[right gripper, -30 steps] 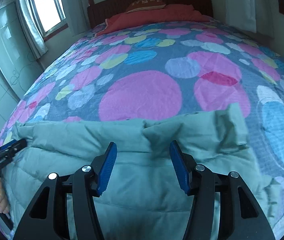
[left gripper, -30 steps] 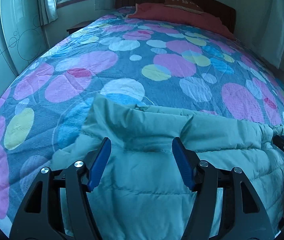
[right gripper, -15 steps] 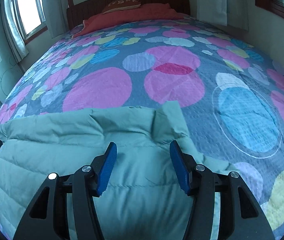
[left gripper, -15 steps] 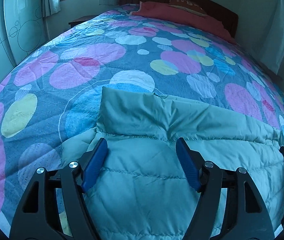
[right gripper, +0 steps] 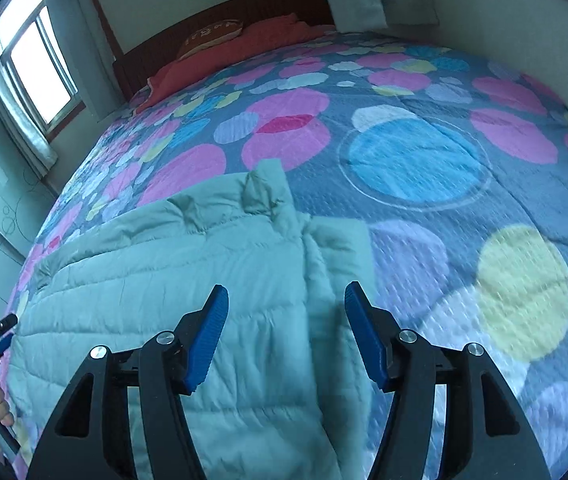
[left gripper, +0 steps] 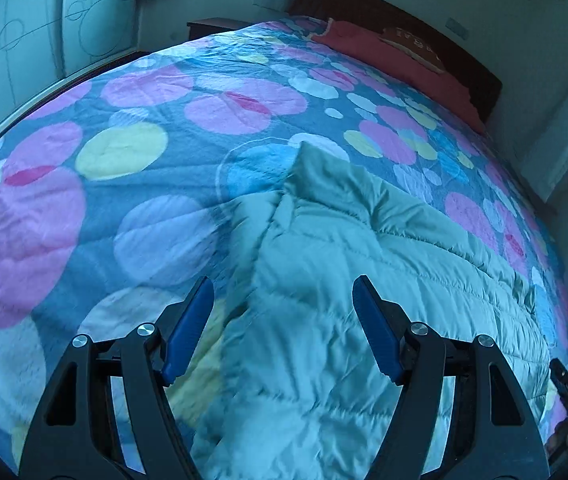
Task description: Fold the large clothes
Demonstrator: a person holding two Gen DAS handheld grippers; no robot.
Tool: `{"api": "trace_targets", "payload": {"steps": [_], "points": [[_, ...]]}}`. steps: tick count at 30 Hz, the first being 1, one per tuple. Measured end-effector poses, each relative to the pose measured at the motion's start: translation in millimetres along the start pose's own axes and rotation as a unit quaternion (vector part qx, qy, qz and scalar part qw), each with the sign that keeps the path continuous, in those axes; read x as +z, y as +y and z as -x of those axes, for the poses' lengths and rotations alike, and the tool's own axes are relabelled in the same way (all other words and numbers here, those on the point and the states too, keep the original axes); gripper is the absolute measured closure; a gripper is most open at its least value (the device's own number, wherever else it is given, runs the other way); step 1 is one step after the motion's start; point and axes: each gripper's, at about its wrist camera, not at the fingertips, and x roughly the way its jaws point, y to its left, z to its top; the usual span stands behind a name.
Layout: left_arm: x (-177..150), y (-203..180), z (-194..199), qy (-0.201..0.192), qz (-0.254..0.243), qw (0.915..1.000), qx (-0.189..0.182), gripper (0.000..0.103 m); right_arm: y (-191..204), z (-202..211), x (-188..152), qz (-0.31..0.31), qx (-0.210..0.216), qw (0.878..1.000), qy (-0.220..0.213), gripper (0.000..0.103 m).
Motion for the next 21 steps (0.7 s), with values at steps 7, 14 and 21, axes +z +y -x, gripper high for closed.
{"api": "trace_targets", "payload": {"steps": [7, 14, 21], "points": [[-77.1, 59.0, 51.8, 0.017, 0.116, 0.993, -0.012, 0.031, -41.9, 43.9, -62.1, -0.099, 0.045, 0.994, 0.017, 0.042], [-122.0, 54.8, 56.0, 0.035, 0.156, 0.9866, -0.032, 0.028, -28.5, 33.3, -96.4, -0.12, 0.083, 0.989, 0.036, 0.042], [-92.1, 53.0, 26.9, 0.005, 0.192, 0.9809, -0.034, 0.027, -23.4, 9.5, -85.0, -0.171, 0.094, 0.981, 0.006, 0.042]]}}
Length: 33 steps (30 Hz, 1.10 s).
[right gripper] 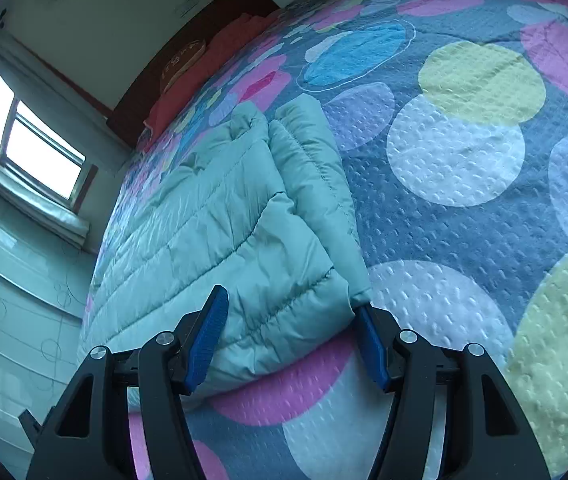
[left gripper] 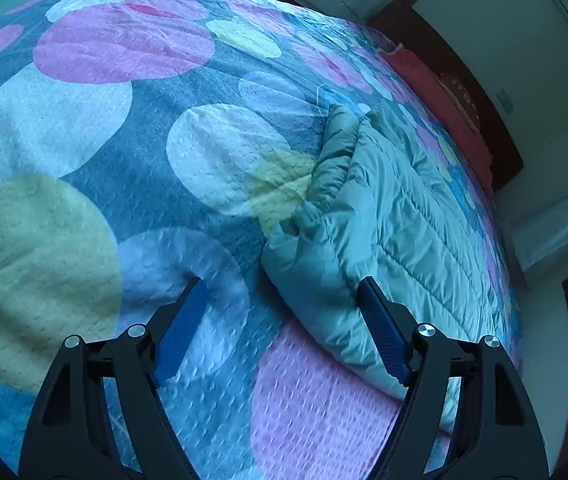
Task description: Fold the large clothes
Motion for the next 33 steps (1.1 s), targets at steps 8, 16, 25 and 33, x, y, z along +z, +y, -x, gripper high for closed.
{"api": "trace_targets", "payload": {"steps": [8, 16, 25, 33], "points": [[10.9, -16.9, -22.2, -0.01, -0.005, 0.9994, -0.032, 0.076, 2.4, -17.3, 4.1, -0.019, 0.001, 1.0, -0.012, 0.07], [2.5, -23.0, -10.9, -0.024, -0.045, 0.9984, -0.023, 0.091, 3.5, -1.9, -8.3, -0.006, 0.011, 1.0, -0.022, 0.084], [-7.0, -10.6, 11.9, -0.024, -0.049, 0.9984, -0.017, 0.092, 0.6, 15.9, -22.1, -0.001, 0.01, 1.0, -0.017, 0.085], [-21.8, 6.9, 37.0, -0.019, -0.052, 0.9984, -0.011, 0.092, -4.3, 38.1, -41.3, 0.004, 0.011, 1.0, -0.009, 0.085]]}}
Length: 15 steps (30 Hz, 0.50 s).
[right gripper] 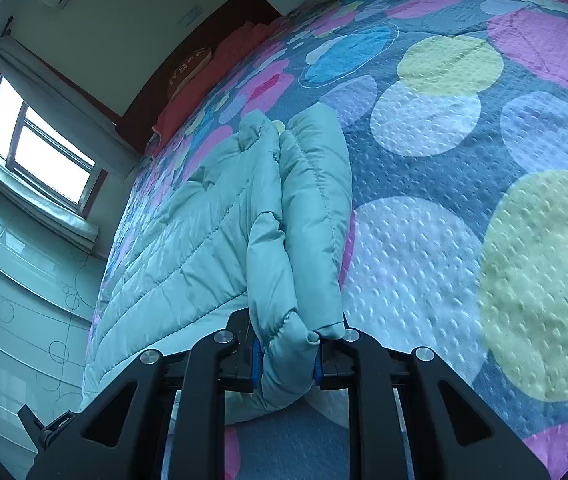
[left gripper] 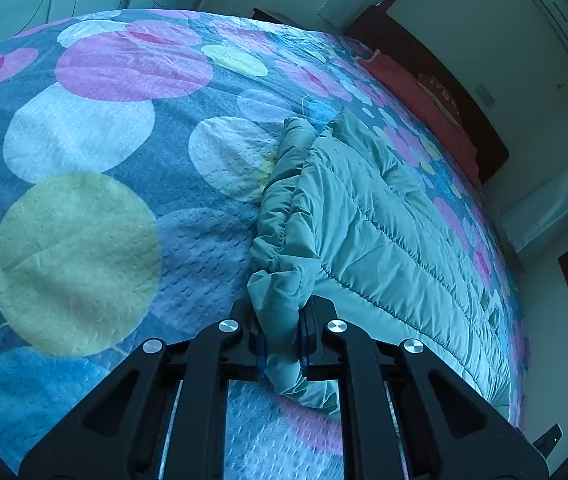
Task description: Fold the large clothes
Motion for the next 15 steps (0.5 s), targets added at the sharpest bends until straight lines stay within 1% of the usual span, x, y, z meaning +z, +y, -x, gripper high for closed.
{"api": "trace_targets", "payload": {"steps": [15], "points": [[-35.3, 33.9, 47.4, 0.013, 0.0, 0.9999, 0.01, 0.092, -15.2, 42.7, -42.0, 0.008, 0.004, 1.0, 0.019, 0.085]]}}
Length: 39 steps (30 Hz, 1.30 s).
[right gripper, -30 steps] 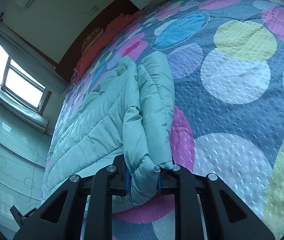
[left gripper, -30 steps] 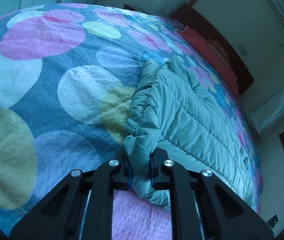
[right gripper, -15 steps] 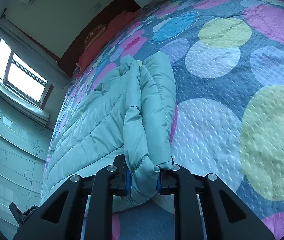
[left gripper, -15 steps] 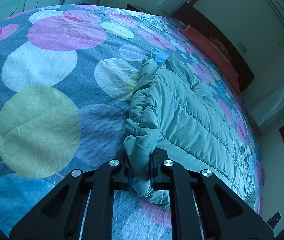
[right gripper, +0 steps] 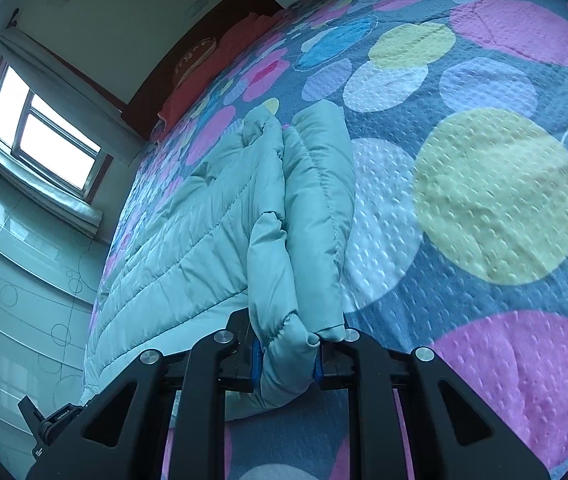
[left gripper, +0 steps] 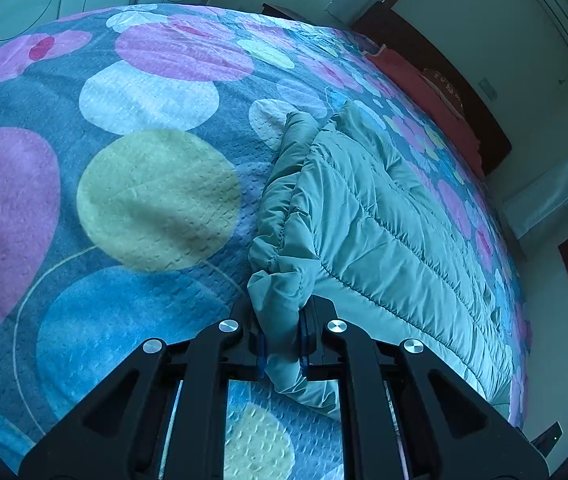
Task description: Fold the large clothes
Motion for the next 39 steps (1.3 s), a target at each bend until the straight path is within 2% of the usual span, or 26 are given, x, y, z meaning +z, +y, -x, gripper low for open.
{"api": "trace_targets", "payload": {"steps": [11, 18, 23, 25, 30, 37, 39], "points": [[-21.9, 16.9, 25.2, 0.008, 0.0, 1.0, -0.001, 0.092, -9.2, 21.5, -20.6, 0.003, 0.003, 1.0, 0.007, 0.085], [-29.7, 22.4, 31.0, 0.01, -0.008, 0.9999, 0.001, 0.092, -12.4, 21.6, -20.0, 0.001, 0.006, 1.0, 0.015, 0.085], [-30.4, 20.3, 29.1, 0.011, -0.021, 0.9997, 0.007, 0.091, -14.7, 17.5, -16.6, -0.01, 0.011, 1.0, 0.018, 0.08], [-29.4, 20.7, 28.5, 0.013, -0.024, 0.9996, 0.009, 0.088, -16.5, 17.2, -15.7, -0.014, 0.013, 1.0, 0.018, 0.079], [-28.5, 28.6, 31.5, 0.013, -0.016, 0.9997, 0.016, 0.074, -28.3, 22.9, -18.0, -0.026, 0.015, 0.999, 0.017, 0.074], [-26.7, 34.2, 38.8, 0.007, -0.026, 0.9993, 0.027, 0.069, -38.8, 33.8, -19.6, -0.032, 0.01, 0.999, 0.011, 0.066], [-26.4, 35.0, 39.1, 0.007, -0.032, 0.9989, 0.033, 0.063, -42.0, 38.3, -19.7, -0.033, 0.006, 0.999, 0.007, 0.064]]}}
